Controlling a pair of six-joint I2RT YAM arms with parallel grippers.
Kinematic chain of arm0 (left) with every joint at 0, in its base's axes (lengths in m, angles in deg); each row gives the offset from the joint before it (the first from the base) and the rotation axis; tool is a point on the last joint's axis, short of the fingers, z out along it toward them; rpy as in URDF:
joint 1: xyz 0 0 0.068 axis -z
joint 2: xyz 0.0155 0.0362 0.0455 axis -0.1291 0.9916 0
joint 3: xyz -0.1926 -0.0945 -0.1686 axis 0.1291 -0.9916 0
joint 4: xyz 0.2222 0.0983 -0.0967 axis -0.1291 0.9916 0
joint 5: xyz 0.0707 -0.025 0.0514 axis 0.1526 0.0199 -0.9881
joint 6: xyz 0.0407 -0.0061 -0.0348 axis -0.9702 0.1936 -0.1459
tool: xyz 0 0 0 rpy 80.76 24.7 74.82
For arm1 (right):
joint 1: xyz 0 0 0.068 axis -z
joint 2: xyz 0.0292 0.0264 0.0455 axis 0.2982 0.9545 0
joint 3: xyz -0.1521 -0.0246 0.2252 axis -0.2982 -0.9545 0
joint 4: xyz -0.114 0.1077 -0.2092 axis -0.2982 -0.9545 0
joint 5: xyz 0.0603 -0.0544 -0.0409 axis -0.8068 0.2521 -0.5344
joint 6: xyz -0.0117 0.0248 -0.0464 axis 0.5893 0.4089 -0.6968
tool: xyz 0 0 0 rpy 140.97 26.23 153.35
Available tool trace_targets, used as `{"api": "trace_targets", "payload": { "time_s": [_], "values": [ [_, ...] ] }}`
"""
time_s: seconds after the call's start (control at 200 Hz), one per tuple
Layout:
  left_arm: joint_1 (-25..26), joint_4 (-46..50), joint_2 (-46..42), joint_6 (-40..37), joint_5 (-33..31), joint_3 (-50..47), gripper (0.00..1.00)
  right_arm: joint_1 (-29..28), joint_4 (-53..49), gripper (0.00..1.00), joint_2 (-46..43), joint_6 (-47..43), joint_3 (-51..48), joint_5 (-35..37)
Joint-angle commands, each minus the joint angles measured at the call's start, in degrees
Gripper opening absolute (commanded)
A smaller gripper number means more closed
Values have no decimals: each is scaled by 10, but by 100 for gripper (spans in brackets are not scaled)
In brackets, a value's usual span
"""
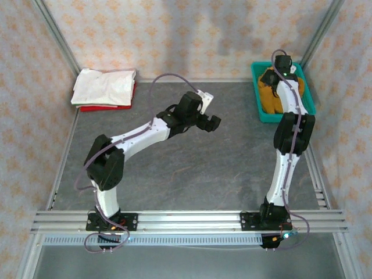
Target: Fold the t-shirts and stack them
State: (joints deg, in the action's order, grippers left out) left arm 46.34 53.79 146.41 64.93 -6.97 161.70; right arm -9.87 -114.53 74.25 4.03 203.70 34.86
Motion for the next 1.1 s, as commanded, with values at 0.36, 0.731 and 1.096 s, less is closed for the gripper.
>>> {"api": "trace_targets", "payload": {
  "time_s": [0.36, 0.731, 1.096],
  "values": [
    [1, -67, -60, 58, -19, -99, 100, 17, -115, 82, 237, 21, 260, -37],
    [1, -108, -135, 71, -63, -169, 100, 24, -85, 4, 185, 24, 257, -100],
    [1, -161, -235, 73, -97, -248, 100, 16, 12, 0, -49, 63, 96, -124]
  ]
}}
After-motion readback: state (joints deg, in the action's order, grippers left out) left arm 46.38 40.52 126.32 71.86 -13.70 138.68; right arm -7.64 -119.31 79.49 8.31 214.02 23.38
